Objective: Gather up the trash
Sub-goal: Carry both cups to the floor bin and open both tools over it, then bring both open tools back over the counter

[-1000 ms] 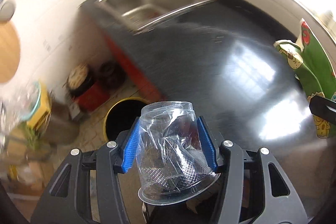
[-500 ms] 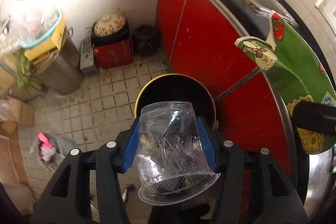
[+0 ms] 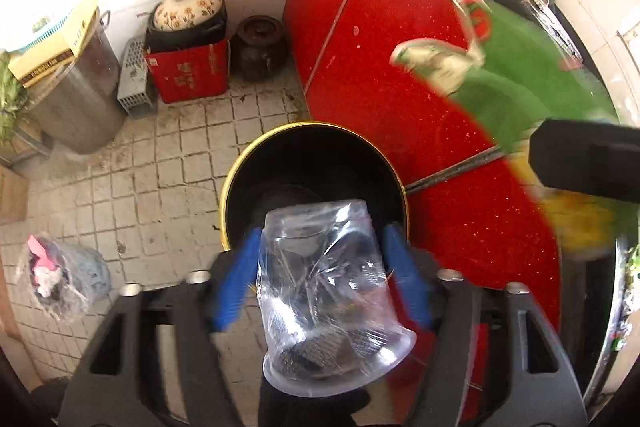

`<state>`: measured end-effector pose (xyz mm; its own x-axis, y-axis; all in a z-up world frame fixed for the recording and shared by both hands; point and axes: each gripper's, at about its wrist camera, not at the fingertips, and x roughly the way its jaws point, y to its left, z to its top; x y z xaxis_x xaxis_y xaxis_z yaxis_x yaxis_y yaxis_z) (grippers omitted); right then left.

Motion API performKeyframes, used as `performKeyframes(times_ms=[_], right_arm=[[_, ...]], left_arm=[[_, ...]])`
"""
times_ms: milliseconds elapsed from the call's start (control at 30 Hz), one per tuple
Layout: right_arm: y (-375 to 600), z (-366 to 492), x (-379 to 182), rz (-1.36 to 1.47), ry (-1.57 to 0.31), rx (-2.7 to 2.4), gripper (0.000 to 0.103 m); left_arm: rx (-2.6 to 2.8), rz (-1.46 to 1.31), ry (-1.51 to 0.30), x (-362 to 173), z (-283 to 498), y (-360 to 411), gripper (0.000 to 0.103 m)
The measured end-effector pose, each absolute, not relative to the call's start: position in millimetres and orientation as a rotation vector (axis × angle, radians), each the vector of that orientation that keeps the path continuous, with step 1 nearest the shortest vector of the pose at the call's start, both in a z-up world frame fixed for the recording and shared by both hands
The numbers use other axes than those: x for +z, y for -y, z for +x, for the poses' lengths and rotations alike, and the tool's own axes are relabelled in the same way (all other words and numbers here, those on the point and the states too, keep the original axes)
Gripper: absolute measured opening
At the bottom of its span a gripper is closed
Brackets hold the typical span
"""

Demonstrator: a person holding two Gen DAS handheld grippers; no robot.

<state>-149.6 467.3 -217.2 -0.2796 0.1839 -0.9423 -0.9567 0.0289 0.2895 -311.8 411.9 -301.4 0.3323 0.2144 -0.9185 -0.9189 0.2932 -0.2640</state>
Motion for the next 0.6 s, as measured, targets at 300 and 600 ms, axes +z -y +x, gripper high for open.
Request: performKeyframes(times_ms=[300, 600], right_arm=[[-445, -131, -184, -0.788, -1.296, 1.459, 0.077], [-338, -68, -79, -0.563, -1.165, 1.392, 0.089]], left_arm=[[0.937, -0.961, -0.911, -291, -311, -405, 0.086], [0.877, -0.791, -0.920, -208, -276, -376, 0.089]])
